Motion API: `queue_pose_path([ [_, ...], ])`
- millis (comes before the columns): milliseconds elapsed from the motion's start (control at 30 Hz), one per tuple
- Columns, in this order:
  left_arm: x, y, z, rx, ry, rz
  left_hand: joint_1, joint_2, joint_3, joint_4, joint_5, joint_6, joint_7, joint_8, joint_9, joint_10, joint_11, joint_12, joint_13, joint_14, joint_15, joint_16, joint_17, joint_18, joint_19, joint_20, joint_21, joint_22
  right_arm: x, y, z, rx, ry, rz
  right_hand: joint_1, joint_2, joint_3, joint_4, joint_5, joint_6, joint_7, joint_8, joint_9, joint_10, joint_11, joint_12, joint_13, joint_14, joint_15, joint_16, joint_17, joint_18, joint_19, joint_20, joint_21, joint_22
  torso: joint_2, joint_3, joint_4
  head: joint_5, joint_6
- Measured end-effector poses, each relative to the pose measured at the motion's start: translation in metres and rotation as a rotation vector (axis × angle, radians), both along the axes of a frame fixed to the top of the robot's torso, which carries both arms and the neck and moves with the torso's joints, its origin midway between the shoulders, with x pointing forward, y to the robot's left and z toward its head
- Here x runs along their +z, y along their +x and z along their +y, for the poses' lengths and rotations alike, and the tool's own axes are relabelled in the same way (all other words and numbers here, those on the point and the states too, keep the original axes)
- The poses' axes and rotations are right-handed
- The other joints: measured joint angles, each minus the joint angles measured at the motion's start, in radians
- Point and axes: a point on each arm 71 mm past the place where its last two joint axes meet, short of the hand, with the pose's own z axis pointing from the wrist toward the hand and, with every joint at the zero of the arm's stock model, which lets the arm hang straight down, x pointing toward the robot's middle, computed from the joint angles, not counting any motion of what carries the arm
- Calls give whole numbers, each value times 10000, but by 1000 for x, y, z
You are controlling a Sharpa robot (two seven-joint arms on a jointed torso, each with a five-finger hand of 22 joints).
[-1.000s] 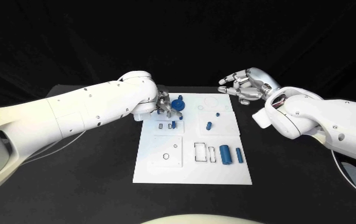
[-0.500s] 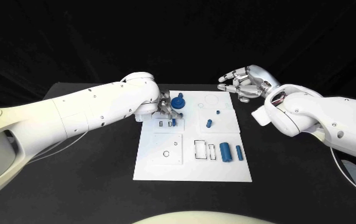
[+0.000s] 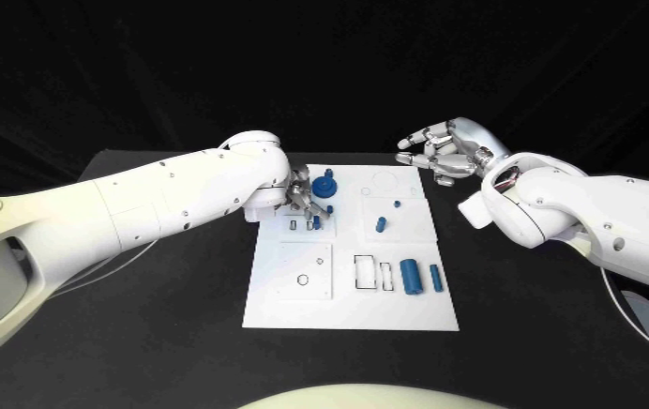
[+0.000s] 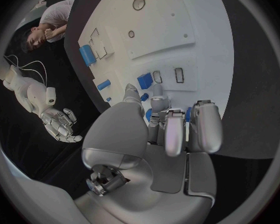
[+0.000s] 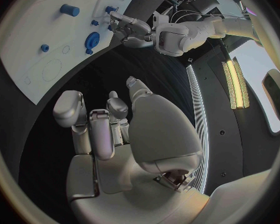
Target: Assemble the parts on the task board
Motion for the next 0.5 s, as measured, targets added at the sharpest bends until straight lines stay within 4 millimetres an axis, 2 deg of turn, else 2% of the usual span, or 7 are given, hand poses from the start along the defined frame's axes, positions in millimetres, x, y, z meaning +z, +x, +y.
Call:
queue_pose_path([
  [500,-1,-1,-2,-108,45,115,252,118,125,-124,0,-87,-17,173,173,-36,-35,0,8,0,0,-44,-1,0,0,0,50,46,0,0,1,15,-7,7,0,0,0,0,0,0,0,0,1,0,0,0,1,0,0,0,8,0,0,0,0,0,0,1,1,19,-32],
])
